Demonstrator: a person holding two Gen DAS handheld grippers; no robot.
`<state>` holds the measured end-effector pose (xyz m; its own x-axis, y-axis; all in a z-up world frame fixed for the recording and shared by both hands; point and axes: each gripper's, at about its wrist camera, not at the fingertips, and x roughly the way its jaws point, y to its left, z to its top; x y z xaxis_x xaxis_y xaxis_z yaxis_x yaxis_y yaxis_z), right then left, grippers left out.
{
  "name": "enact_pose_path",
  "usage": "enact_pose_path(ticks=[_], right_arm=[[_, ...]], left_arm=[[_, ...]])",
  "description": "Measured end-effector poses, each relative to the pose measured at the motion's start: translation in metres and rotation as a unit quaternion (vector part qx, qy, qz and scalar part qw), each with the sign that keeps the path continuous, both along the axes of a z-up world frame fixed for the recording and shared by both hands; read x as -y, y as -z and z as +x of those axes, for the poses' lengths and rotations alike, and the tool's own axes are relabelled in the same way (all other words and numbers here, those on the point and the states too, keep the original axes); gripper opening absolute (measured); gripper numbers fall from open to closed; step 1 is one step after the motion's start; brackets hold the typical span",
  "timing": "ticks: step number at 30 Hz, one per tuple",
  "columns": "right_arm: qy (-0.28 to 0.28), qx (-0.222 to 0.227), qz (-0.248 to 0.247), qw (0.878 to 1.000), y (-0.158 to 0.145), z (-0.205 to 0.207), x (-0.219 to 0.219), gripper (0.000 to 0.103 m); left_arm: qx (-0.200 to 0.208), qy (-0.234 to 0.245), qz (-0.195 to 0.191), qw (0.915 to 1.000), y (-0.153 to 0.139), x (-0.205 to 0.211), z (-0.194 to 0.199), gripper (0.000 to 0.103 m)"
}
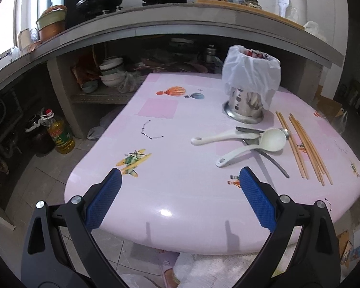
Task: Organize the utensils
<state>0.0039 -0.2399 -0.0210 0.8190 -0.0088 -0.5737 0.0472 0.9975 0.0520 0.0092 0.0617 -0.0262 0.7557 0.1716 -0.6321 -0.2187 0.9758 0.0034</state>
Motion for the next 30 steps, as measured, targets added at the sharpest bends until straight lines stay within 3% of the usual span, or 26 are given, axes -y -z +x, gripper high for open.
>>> enact_pose_path(ticks=[9,30], right_arm=[[-0.001,-0.010,0.000,1.000,0.004,0.001,-0.004,0.097],[-0.011,-0.008,-0.004,1.000,0.003,-0.003,-0.011,0.097]], left_arm=[[-0.012,-0.010,-0.017,0.9997,0.006,-0.010,0.004,0.095],[-0.022,0.032,-0.030,0.9988,0.011,0.008,0.004,0.095]])
